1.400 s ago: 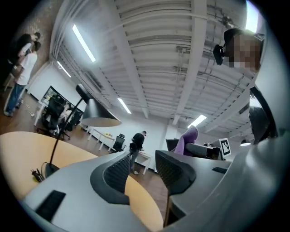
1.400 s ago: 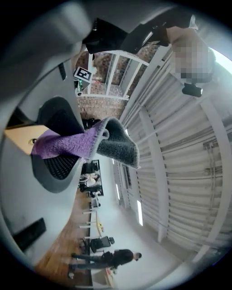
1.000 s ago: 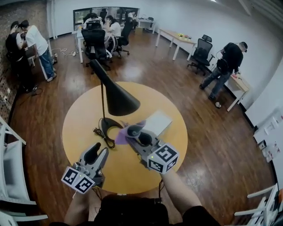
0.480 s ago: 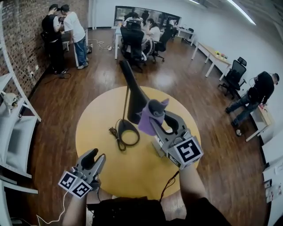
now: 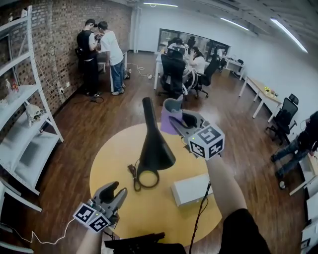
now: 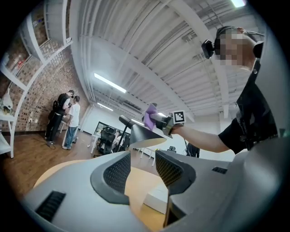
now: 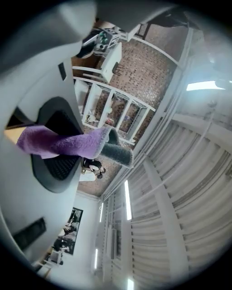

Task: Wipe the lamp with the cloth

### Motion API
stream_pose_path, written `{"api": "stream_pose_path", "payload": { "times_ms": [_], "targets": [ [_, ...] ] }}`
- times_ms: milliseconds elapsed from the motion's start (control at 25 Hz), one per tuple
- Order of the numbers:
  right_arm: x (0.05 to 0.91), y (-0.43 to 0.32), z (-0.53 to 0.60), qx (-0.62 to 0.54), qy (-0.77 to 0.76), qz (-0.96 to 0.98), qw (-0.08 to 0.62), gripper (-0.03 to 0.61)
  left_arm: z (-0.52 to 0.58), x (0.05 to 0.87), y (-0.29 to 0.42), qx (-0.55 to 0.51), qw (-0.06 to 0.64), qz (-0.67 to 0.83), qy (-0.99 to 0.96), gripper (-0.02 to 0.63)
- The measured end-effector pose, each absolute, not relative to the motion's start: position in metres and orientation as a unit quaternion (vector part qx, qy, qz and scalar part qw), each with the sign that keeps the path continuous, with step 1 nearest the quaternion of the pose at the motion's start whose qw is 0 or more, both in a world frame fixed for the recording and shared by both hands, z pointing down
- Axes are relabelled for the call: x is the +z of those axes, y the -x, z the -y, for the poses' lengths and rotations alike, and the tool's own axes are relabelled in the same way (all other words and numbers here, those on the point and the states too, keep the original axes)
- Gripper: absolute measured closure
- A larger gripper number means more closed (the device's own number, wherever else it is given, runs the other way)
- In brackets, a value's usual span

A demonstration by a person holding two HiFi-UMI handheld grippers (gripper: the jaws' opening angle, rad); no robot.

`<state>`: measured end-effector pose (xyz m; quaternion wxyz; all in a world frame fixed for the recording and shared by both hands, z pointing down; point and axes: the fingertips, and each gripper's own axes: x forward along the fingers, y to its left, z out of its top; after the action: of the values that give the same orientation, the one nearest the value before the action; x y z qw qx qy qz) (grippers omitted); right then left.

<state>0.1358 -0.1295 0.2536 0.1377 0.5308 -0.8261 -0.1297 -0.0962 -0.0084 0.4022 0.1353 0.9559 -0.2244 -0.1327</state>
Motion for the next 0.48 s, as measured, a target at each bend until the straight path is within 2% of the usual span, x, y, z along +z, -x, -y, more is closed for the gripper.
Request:
{"api": "stream_pose_path", "payload": {
  "times_ms": [240,480],
  "targets": [
    [0.257,-0.135,0.234,-0.207,-0.495,0.803,0.259,0.471,-0.001,0.395,0.077,-0.127,0.123,0.285,-0.942,0.452],
    [0.288,-0.129,0.289,-0.22,-0.48,0.776,0.347,0.472,-0.004,0.401,0.092,-0.124,0.137,0.309,-0.933,0.452]
  ]
}}
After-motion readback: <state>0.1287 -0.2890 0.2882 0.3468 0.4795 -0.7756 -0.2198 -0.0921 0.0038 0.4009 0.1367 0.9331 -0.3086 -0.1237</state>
